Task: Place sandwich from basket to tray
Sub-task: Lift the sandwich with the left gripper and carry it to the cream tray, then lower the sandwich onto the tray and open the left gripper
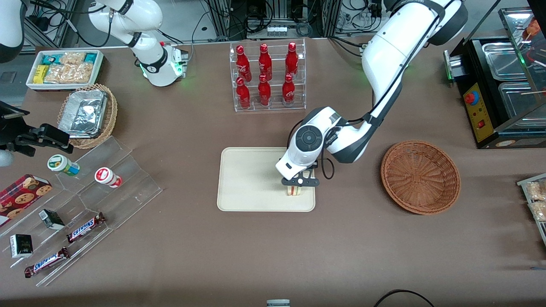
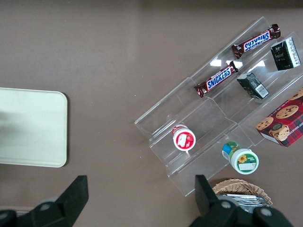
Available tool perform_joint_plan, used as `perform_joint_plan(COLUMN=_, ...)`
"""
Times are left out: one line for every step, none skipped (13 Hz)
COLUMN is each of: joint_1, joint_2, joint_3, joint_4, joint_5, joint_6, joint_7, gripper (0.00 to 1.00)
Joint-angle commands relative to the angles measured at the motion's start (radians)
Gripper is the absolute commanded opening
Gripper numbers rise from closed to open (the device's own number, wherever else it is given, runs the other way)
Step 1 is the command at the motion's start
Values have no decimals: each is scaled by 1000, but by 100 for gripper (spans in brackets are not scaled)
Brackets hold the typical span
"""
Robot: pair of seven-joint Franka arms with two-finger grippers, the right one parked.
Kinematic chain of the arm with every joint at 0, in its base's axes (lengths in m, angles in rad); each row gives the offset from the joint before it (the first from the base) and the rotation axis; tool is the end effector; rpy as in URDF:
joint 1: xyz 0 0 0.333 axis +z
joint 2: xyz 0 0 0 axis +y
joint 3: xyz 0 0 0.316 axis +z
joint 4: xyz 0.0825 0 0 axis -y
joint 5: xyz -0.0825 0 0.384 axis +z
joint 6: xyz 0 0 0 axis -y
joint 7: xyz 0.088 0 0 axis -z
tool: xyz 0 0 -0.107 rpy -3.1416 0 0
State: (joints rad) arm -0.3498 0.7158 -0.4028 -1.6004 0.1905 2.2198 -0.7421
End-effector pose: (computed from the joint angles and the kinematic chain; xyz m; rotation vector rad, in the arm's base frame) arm 0.5324 -0.4397 0.2330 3.0773 -0.0682 -0.1567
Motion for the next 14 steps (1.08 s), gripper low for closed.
perform_joint_plan(joint_1=-17, joint_2=13, joint_3=15, joint_4=33, joint_5=18, joint_6=-2, joint_7=-23, gripper=47)
perform_joint_plan(joint_1=-17, joint_2=13, joint_3=15, joint_4=33, joint_5=20, joint_6=-2, joint_7=-23, gripper=62)
perform_joint_plan(joint_1=-17, joint_2=11, joint_3=15, joint_4=39, joint_5=20, joint_6=-2, joint_7=-25, gripper=71)
perform_joint_plan(joint_1=-17, joint_2=5, joint_3=15, joint_4=54, joint_5=21, joint_6=-8, joint_7=-31, gripper=81)
perform_joint_plan(joint_1=-8, joint_2=-15, joint_3=15, joint_4=62, joint_5=21, joint_6=-31, joint_7=-61, gripper=95)
perform_joint_plan(joint_1=3, joint_2=-51, joint_3=16, joint_4=62, joint_5=21, joint_6=-86, joint_7=-103, gripper=100)
perform_joint_plan(joint_1=11, joint_2=-80, joint_3=22, joint_4=62, joint_5=20, joint_6=-135, joint_7=-124, gripper=100)
perform_joint_plan(joint_1=47, joint_2=-125, joint_3=31, joint_4=53, joint_5=11, joint_6=-169, joint_7=-109, gripper=100)
perform_joint_plan(joint_1=87, joint_2=-156, joint_3=30, joint_4=48, joint_5=4, joint_6=-190, joint_7=-108, gripper=100)
perform_joint_plan(joint_1=119, joint_2=-180, joint_3=29, joint_4=46, joint_5=1, joint_6=-212, joint_7=-82, gripper=100)
perform_joint_plan(joint_1=141, joint_2=-206, joint_3=29, joint_4=40, joint_5=-11, joint_6=-229, joint_7=-53, gripper=100)
perform_joint_plan(joint_1=173, joint_2=-241, joint_3=30, joint_4=33, joint_5=-38, joint_6=-247, joint_7=-39, gripper=100)
perform_joint_plan(joint_1=216, joint_2=-281, joint_3=30, joint_4=19, joint_5=-46, joint_6=-274, joint_7=-11, gripper=100)
perform_joint_plan(joint_1=251, joint_2=-317, joint_3=30, joint_4=2, joint_5=-48, joint_6=-316, joint_7=56, gripper=100)
